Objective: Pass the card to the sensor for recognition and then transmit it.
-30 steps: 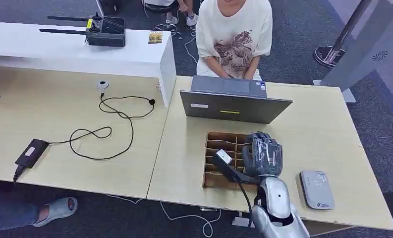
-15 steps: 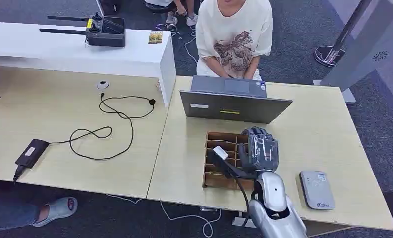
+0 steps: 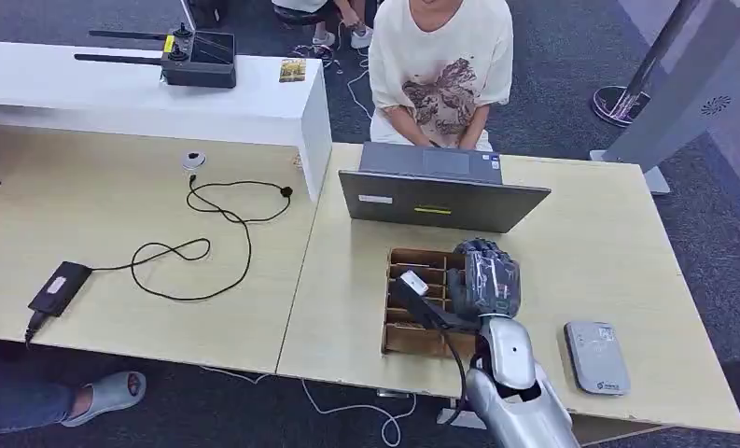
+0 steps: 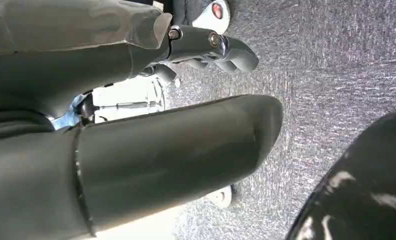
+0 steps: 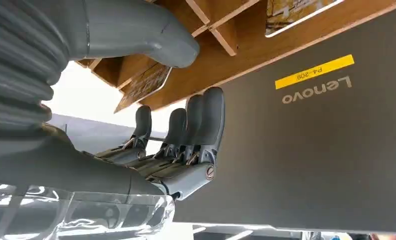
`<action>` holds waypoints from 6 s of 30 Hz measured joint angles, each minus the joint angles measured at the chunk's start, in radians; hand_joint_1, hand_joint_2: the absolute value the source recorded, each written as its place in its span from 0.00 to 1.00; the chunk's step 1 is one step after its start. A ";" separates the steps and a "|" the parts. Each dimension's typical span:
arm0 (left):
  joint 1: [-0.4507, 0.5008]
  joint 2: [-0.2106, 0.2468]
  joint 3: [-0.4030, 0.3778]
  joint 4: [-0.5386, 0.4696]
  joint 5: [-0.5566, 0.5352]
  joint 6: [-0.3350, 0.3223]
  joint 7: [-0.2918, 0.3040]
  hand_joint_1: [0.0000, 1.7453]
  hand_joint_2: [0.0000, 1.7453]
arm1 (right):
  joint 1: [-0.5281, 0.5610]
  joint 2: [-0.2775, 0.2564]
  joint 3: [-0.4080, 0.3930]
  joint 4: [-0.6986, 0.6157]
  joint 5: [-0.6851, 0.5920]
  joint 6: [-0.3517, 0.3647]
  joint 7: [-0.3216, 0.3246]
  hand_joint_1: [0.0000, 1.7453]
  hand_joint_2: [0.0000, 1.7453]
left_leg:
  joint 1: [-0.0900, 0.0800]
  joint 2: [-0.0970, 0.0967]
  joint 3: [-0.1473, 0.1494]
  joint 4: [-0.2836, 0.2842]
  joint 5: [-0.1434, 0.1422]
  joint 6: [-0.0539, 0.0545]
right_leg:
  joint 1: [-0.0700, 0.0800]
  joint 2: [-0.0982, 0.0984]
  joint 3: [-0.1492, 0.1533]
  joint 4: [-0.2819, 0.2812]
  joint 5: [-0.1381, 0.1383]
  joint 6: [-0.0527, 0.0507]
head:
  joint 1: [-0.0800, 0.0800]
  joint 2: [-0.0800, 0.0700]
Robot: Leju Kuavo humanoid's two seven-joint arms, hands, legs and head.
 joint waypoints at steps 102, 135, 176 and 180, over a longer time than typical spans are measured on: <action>0.001 0.000 -0.009 0.000 0.008 -0.007 0.012 0.00 0.00 | 0.119 -0.079 -0.087 -0.338 -0.177 -0.013 -0.194 1.00 1.00 | 0.000 0.001 0.001 0.000 0.000 0.000 | 0.000 0.001 0.000 0.000 0.000 0.000 | 0.000 0.000; 0.001 -0.003 -0.001 0.000 0.005 0.010 -0.014 0.00 0.00 | -0.215 -0.102 -0.053 -0.344 -0.422 0.070 -0.304 1.00 1.00 | 0.000 0.001 0.001 0.000 0.001 0.000 | 0.000 0.001 0.000 0.000 0.002 0.000 | 0.000 0.000; 0.000 0.000 -0.002 0.000 0.003 -0.005 -0.026 0.00 0.00 | -0.840 0.064 -0.049 0.401 -0.433 0.237 -0.143 0.99 1.00 | 0.000 0.001 0.001 0.000 0.003 -0.002 | 0.000 0.001 0.000 0.001 0.003 -0.001 | 0.000 0.000; 0.000 0.000 -0.002 0.000 0.004 -0.005 -0.023 0.00 0.00 | -0.858 0.073 -0.048 0.436 -0.428 0.256 -0.119 1.00 1.00 | 0.000 0.001 0.001 0.000 0.003 -0.002 | 0.000 0.001 0.000 0.001 0.003 -0.001 | 0.000 0.000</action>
